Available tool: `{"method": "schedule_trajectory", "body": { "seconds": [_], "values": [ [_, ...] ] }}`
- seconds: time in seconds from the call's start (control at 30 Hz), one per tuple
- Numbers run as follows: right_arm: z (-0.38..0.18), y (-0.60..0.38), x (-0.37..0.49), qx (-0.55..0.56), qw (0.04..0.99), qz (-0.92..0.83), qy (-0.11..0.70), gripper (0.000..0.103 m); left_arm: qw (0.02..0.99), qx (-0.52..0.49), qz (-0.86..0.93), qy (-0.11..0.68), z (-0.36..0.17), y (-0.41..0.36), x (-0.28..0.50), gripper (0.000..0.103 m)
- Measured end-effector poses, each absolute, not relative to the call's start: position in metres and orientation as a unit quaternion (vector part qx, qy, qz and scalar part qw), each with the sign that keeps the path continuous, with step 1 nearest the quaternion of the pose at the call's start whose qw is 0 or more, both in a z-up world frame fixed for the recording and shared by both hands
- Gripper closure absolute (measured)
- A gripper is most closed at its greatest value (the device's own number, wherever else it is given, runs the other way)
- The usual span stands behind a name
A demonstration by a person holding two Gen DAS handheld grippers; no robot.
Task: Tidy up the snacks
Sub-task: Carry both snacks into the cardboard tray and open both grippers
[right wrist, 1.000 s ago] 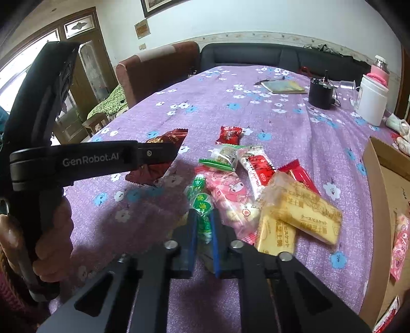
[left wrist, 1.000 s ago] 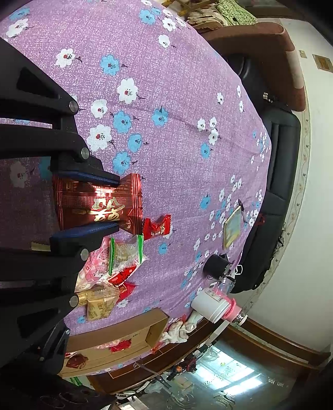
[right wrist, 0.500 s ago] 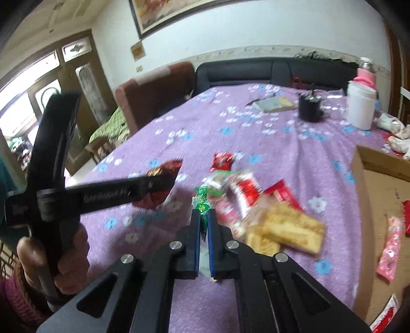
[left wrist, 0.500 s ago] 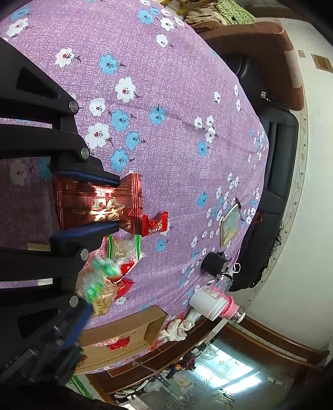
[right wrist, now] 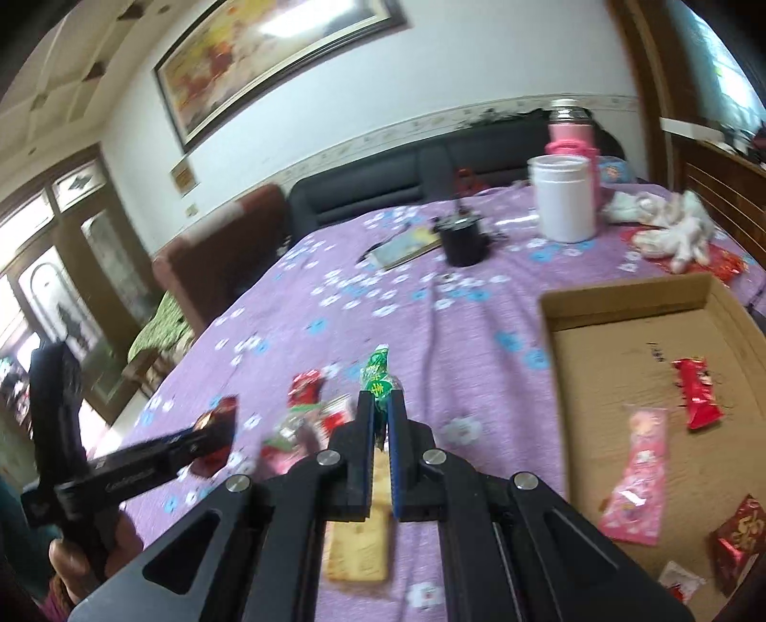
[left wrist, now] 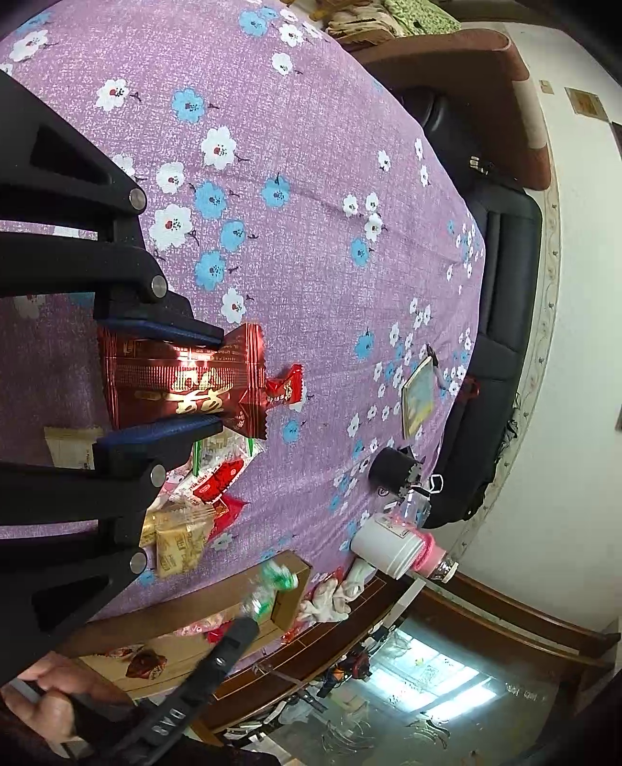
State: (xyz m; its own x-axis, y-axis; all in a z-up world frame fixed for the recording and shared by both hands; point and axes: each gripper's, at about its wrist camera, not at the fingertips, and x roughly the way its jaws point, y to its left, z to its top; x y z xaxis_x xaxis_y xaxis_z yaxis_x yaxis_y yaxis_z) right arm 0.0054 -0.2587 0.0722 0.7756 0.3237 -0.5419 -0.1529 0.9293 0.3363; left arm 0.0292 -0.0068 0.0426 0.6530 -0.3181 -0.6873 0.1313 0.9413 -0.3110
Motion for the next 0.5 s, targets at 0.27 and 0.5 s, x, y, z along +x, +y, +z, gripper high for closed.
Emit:
{"method": "schedule_trajectory", "body": {
  "seconds": [0.27, 0.5],
  "values": [
    [0.082, -0.313, 0.006, 0.185, 0.936, 0.077, 0.288, 0.098, 0.894, -0.108, -0.144, 0.41, 0.051, -0.027, 0.023, 0.072],
    [0.091, -0.371, -0.002, 0.254, 0.929, 0.04, 0.264, 0.098, 0.891, -0.074, -0.191, 0.405, 0.083, -0.084, 0.021, 0.072]
  ]
}}
